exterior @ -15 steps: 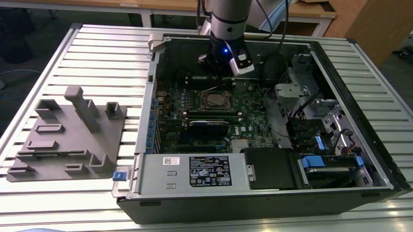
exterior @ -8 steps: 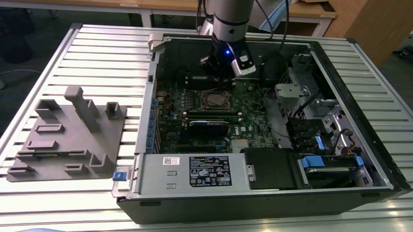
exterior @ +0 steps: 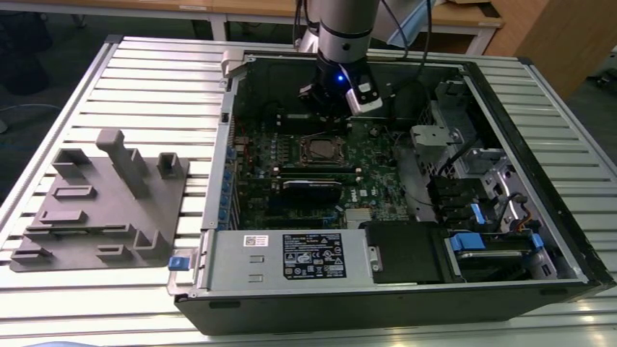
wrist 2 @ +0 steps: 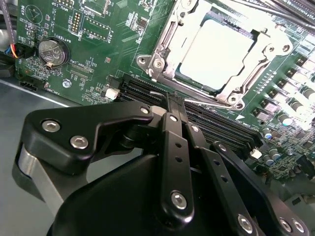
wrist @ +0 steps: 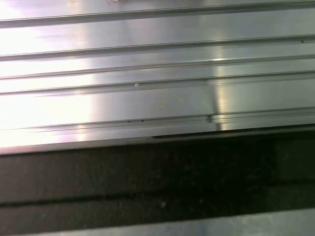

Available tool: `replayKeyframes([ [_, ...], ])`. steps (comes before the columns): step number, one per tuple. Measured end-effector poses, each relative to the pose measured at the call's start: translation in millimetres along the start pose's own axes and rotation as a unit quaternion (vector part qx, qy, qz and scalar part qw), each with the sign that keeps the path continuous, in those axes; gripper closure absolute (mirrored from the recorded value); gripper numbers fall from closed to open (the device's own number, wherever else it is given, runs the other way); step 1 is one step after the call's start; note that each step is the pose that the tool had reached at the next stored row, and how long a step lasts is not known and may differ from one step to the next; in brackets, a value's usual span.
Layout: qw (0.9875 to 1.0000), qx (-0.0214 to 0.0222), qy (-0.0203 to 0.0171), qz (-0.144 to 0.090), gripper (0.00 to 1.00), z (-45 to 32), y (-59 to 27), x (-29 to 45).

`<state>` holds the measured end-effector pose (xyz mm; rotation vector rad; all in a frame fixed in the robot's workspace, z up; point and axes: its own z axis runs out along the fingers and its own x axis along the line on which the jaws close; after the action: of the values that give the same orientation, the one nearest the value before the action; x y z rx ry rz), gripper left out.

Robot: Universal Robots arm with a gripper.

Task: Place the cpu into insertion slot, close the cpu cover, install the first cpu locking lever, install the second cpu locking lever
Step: 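Install the first cpu locking lever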

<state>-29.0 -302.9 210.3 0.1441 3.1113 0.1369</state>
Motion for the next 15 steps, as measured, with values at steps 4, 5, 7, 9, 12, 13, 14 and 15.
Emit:
replayKeyframes([
  [4, 1.0000, 0.0001, -0.0005, 0.006, 0.89, 0.2, 0.0, -0.1],
  [5, 0.9999, 0.0001, -0.0010, 0.011, 0.89, 0.5, 0.0, -0.2],
  [7, 0.9997, 0.0004, -0.0020, 0.022, 0.89, 0.8, 0.0, -0.2],
  [9, 0.9995, 0.0007, -0.0028, 0.032, 0.89, 1.0, -0.1, -0.2],
  [12, 0.9994, 0.0007, -0.0031, 0.034, 0.89, 1.2, -0.1, -0.2],
  [13, 0.9994, 0.0007, -0.0031, 0.035, 0.89, 1.3, -0.1, -0.2],
  [14, 0.9994, 0.0006, -0.0032, 0.035, 0.89, 1.4, -0.1, -0.2],
  [15, 0.9993, 0.0005, -0.0033, 0.036, 0.89, 1.8, -0.1, -0.2],
])
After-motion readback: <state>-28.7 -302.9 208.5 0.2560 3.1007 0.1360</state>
